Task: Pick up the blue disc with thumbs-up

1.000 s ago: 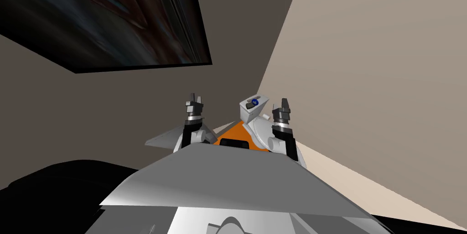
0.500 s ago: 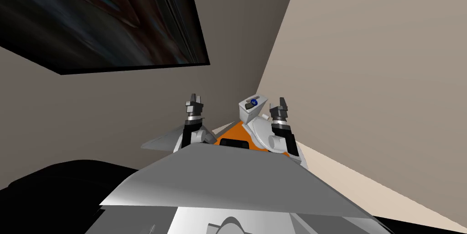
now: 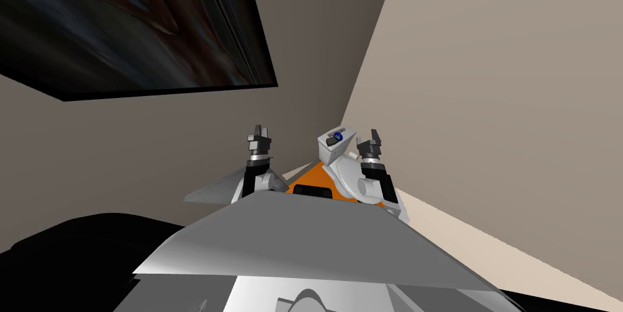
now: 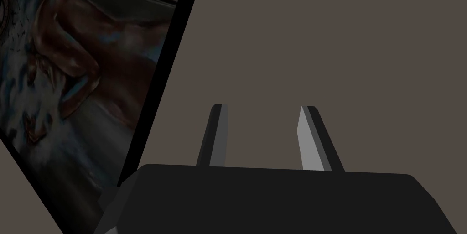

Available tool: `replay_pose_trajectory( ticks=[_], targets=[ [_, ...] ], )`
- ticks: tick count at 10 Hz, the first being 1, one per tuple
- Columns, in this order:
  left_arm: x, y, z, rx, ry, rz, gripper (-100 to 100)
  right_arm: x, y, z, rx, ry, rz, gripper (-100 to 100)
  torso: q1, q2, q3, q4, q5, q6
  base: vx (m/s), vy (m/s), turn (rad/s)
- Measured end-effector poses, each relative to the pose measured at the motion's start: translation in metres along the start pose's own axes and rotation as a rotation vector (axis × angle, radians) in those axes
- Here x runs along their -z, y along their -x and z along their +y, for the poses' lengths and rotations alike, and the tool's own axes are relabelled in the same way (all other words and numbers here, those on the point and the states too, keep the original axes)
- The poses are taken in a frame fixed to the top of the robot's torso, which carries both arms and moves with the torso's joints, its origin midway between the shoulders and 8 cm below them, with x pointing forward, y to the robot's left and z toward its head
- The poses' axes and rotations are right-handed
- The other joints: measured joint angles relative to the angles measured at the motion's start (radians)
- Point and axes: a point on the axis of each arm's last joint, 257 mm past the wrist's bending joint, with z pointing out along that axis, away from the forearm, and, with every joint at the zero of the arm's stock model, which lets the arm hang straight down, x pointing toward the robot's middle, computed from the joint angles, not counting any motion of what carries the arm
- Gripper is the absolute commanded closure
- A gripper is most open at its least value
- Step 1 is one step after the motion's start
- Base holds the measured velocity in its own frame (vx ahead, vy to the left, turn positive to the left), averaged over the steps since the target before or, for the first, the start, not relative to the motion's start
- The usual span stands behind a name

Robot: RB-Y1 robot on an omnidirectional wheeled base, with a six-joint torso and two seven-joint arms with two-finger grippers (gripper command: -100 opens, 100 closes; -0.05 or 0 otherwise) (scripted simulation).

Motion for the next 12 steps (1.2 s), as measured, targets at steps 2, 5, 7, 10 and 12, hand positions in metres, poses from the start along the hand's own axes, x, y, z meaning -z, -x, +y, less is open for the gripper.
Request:
replay_pose_trajectory(
  ticks=[2, 5, 7, 10, 12],
  targets=[
    [0.000, 0.000, 0.000, 0.000, 0.000, 0.000, 0, -0.005, -0.002, -0.007, -0.070, -0.027, 0.003, -100, 0.000, 0.000, 0.000, 0.000, 0.000, 0.000, 0.016, -0.004, -0.034],
    [0.000, 0.000, 0.000, 0.000, 0.000, 0.000, 0, -0.012, -0.005, -0.018, -0.187, -0.070, 0.007, -100, 0.000, 0.000, 0.000, 0.000, 0.000, 0.000, 0.015, -0.005, -0.030],
    [0.000, 0.000, 0.000, 0.000, 0.000, 0.000, 0, -0.017, -0.009, -0.024, -0.267, -0.100, 0.008, -100, 0.000, -0.001, 0.000, 0.000, 0.000, 0.000, 0.021, -0.006, -0.034],
    [0.000, 0.000, 0.000, 0.000, 0.000, 0.000, 0, -0.024, -0.013, -0.036, -0.383, -0.148, 0.007, -100, 0.000, 0.000, 0.000, 0.000, 0.000, 0.000, 0.016, -0.005, -0.022],
    [0.000, 0.000, 0.000, 0.000, 0.000, 0.000, 0, -0.026, -0.015, -0.042, -0.444, -0.170, 0.007, -100, 0.000, 0.000, 0.000, 0.000, 0.000, 0.000, 0.013, -0.004, -0.037]
  ],
)
